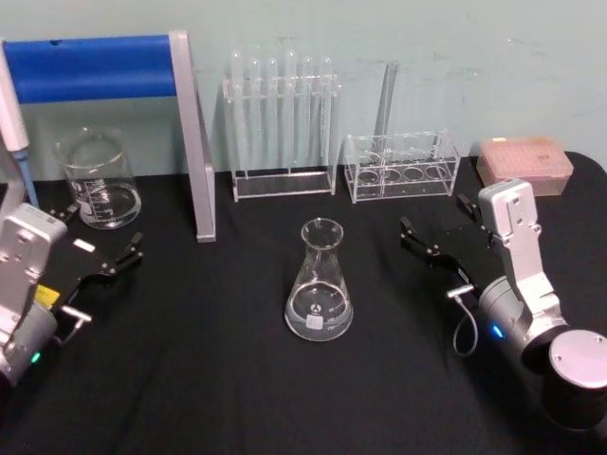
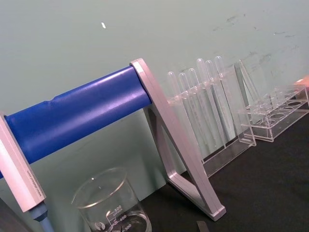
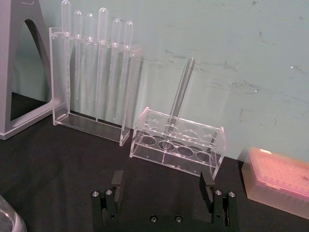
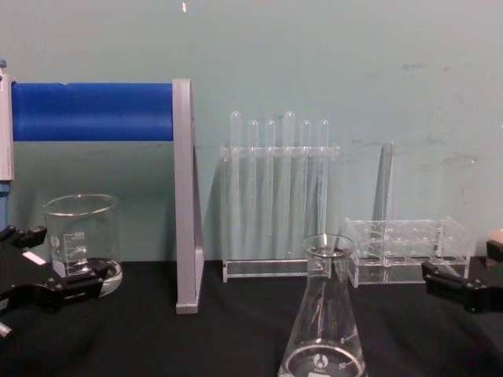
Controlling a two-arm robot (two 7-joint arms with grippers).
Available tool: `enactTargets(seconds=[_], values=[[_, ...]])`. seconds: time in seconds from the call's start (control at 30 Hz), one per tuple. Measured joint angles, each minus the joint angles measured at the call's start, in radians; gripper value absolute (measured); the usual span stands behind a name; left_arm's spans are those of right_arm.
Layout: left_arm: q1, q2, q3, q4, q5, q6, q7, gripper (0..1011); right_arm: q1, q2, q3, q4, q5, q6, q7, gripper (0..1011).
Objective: Grasp the erlenmeyer flask with one hand, shake it three times, then place it back.
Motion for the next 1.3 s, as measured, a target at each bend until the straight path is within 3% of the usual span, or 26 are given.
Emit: enactTargets(seconds=[1.3], values=[[0.0, 0.0, 0.0, 0.0, 0.0, 0.0, 0.0, 1001, -0.002, 0.003, 0.004, -0.006, 0.017, 0.003, 0.008, 1000]])
